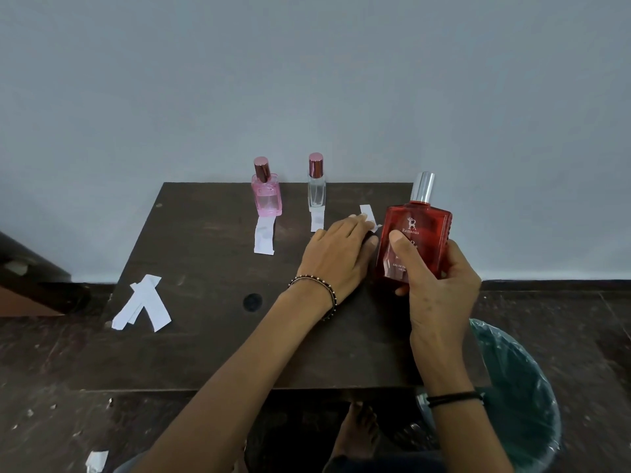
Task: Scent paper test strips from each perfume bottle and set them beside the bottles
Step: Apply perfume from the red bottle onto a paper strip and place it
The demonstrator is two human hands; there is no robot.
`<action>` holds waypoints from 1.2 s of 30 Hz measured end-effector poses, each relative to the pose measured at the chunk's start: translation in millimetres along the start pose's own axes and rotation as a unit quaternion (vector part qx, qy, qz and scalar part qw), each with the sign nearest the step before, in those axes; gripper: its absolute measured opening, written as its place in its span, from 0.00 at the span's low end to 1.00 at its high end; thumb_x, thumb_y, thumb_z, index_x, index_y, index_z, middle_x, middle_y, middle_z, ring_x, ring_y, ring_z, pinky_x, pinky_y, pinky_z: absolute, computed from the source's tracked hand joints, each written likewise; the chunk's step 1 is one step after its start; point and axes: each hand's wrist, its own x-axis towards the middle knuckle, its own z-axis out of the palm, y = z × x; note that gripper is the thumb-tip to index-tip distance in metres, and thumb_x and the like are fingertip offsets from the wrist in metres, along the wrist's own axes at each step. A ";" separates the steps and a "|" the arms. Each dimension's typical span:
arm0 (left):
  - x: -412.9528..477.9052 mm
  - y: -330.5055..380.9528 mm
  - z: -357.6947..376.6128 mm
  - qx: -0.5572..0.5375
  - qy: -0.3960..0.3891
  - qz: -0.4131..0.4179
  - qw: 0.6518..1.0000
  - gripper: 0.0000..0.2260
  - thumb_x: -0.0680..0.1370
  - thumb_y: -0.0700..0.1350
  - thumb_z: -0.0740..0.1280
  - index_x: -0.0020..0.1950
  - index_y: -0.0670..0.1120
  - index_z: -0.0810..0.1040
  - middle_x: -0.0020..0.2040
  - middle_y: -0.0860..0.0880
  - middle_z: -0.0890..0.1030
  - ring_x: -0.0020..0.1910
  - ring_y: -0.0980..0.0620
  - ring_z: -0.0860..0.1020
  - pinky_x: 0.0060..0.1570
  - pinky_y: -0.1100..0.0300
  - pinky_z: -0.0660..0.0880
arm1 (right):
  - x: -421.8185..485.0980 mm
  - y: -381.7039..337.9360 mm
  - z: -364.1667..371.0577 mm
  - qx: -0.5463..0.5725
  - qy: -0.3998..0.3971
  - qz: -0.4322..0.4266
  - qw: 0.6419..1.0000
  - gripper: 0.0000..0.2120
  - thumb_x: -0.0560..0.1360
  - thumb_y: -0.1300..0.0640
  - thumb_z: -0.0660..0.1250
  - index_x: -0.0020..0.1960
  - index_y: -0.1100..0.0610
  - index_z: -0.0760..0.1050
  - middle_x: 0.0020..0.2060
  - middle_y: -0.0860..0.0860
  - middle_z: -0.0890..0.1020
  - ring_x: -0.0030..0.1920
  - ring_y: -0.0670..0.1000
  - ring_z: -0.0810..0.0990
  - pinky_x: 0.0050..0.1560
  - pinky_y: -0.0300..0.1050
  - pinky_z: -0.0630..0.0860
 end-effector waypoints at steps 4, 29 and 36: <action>-0.3 -4.8 -1.0 -0.003 -0.010 0.002 1.000 0.17 0.86 0.49 0.55 0.73 0.47 0.70 0.75 0.48 0.71 0.75 0.50 0.67 0.67 0.52 0.66 | -0.1 -1.3 0.9 -0.002 -0.001 -0.003 1.000 0.09 0.70 0.42 0.78 0.48 0.38 0.82 0.42 0.38 0.87 0.41 0.42 0.87 0.29 0.33 0.79; 18.7 -2.3 6.4 -0.136 0.097 -0.080 0.983 0.06 0.80 0.44 0.67 0.51 0.45 0.84 0.52 0.51 0.84 0.56 0.52 0.76 0.52 0.56 0.74 | 2.7 3.6 -1.4 -0.010 0.003 -0.005 1.000 0.11 0.71 0.42 0.77 0.51 0.38 0.81 0.44 0.37 0.86 0.42 0.42 0.87 0.29 0.34 0.79; 18.5 -0.3 5.2 -0.125 0.088 -0.080 0.985 0.05 0.79 0.42 0.68 0.50 0.47 0.83 0.52 0.52 0.83 0.56 0.53 0.76 0.52 0.56 0.75 | 4.8 5.6 -1.0 -0.009 0.003 -0.001 1.000 0.09 0.71 0.42 0.78 0.49 0.36 0.81 0.43 0.36 0.86 0.42 0.41 0.87 0.29 0.34 0.79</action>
